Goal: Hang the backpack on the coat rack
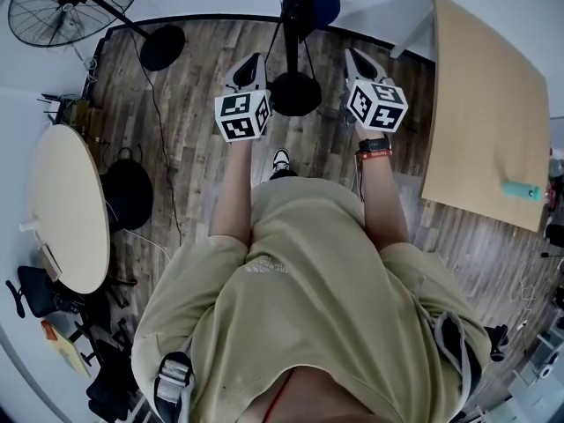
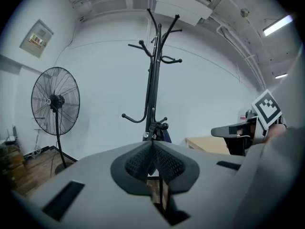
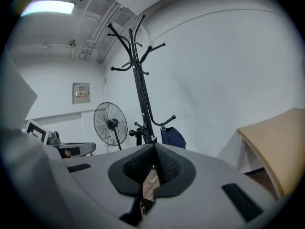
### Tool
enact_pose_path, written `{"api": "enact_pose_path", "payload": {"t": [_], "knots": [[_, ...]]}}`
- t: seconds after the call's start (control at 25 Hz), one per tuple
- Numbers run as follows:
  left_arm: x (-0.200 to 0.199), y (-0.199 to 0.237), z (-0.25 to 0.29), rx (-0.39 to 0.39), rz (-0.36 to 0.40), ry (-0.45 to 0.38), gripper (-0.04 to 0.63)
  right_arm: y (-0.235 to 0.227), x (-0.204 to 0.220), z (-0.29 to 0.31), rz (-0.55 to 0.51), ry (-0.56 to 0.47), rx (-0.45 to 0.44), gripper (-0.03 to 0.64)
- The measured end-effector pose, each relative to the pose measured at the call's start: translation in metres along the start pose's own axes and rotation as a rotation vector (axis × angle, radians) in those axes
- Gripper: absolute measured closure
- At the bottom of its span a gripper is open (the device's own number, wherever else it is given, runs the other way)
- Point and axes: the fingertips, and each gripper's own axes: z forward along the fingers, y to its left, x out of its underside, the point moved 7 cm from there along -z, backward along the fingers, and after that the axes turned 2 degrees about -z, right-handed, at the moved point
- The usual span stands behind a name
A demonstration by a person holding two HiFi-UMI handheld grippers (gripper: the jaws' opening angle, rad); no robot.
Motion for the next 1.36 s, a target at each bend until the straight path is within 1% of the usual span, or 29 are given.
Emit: {"api": "enact_pose_path", "payload": {"t": [0.2, 0.4, 0.52, 0.6, 0.76, 0.88, 1.0, 1.16, 1.24, 1.36], "knots": [[-0.009, -0.022, -0.034, -0.028, 0.001, -0.066, 0.571, 0.001, -0.006, -0.039, -0.053, -0.041, 0.002, 0.601], [-0.003, -0.039, -0.063, -0.042, 0.023, -0.087, 0.571, 0.008, 0.003, -0.067, -0.088, -0.054, -0.02, 0.601], [0.002, -0.048, -0.076, -0.063, 0.026, -0.082, 0.571, 0.01, 0.008, -0.079, -0.098, -0.047, -0.04, 0.601], [0.003, -0.055, -0.083, -0.064, 0.024, -0.078, 0.571, 0.011, 0.007, -0.086, -0.096, -0.048, -0.048, 0.602], [0.008, -0.061, -0.094, -0.045, 0.031, -0.064, 0.571, 0.021, 0.011, -0.094, -0.082, -0.051, -0.057, 0.601], [0.011, -0.061, -0.093, -0.024, 0.033, -0.054, 0.571, 0.028, 0.016, -0.093, -0.079, -0.044, -0.062, 0.601], [0.013, -0.061, -0.09, -0.016, 0.015, -0.059, 0.571, 0.031, 0.018, -0.09, -0.076, -0.043, -0.056, 0.601], [0.017, -0.057, -0.088, 0.002, -0.033, -0.069, 0.571, 0.039, 0.017, -0.08, -0.07, -0.031, -0.052, 0.601], [0.023, -0.053, -0.087, 0.008, -0.045, -0.049, 0.571, 0.046, 0.018, -0.077, -0.066, -0.027, -0.059, 0.601], [0.035, -0.039, -0.08, 0.002, -0.04, 0.006, 0.571, 0.053, 0.018, -0.072, -0.074, -0.037, -0.058, 0.601]]}}
